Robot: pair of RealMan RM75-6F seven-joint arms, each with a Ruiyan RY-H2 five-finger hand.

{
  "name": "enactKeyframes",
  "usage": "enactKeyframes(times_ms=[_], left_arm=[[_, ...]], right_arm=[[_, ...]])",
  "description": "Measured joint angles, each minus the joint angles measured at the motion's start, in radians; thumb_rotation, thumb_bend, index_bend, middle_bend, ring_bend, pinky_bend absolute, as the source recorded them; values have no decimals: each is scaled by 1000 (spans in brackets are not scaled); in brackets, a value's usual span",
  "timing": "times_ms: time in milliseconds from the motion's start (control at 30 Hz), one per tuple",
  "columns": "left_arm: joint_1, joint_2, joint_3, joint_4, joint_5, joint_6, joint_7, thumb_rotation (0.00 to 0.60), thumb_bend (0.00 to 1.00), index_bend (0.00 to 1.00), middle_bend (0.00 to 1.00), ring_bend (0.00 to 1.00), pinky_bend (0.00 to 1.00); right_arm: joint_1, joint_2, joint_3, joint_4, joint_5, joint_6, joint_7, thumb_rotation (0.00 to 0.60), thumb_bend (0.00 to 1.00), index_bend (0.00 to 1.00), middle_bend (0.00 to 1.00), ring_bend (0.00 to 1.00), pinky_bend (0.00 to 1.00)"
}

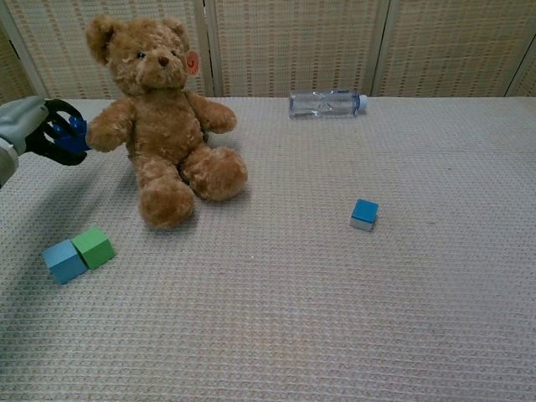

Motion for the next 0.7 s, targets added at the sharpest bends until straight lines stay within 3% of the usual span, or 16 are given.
enactKeyframes(times_ms=[333,700], left_arm=[[-5,39,2,-97,-50,-18,-15,600,331,196,260,256,396],[-2,118,35,-262,-105,-59,-26,600,330,94,194,244,385]], right_arm=[[0,1,2,1,3,4,10,600,98,0,7,0,71],[-4,3,2,3,-3,20,26,600,98,0,7,0,72]])
